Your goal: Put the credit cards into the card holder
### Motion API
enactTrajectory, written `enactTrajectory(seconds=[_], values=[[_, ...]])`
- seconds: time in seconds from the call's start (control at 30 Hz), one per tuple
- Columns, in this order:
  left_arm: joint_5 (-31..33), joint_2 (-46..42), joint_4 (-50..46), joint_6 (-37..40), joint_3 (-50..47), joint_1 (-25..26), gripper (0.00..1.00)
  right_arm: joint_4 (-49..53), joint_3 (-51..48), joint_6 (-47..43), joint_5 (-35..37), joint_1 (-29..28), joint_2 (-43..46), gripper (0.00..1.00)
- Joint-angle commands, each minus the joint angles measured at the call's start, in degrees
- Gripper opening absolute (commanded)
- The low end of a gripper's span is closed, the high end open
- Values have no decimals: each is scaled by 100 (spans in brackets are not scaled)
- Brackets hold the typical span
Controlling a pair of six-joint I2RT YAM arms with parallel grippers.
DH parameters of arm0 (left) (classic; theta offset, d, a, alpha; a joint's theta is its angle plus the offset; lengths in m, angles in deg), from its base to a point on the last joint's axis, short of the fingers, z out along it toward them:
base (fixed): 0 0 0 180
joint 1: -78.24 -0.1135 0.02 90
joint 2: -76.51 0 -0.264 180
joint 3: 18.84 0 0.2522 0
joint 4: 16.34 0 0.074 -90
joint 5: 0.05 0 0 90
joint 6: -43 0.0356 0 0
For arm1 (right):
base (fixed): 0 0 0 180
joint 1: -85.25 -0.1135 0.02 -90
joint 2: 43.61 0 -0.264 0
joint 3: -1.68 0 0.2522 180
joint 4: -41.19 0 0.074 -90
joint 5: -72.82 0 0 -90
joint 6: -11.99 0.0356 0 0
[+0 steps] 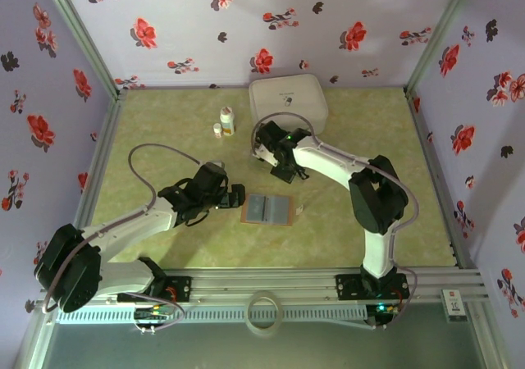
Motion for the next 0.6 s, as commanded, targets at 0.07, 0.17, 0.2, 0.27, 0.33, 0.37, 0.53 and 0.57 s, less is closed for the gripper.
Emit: enactTrajectory(seconds=[0.07,0.17,0.2,0.27,0.33,0.37,0.53,0.57], values=[[-64,70,-237,219,120,-43,100,520,385,-24,8,-187,467,0],[-64,110,-294,303,135,-43,100,558,401,196,1,-252,721,0],[-64,137,-321,332,138,-37,100,553,381,305,-27,-258,816,0],[-64,196,-355,398,161,-36,100,424,229,618,-87,-260,1037,0],[-56,296,-376,477,203,-10,100,184,-24,1068,-121,-228,1311,0],[-54,340,-378,503,226,11,100,38,-183,1363,-154,-197,1432,0],[148,656,-399,633,385,214,100,-900,-1303,2766,-1262,106,2285,0],[206,709,-408,659,412,260,100,-1157,-1536,3059,-1493,195,2486,0]])
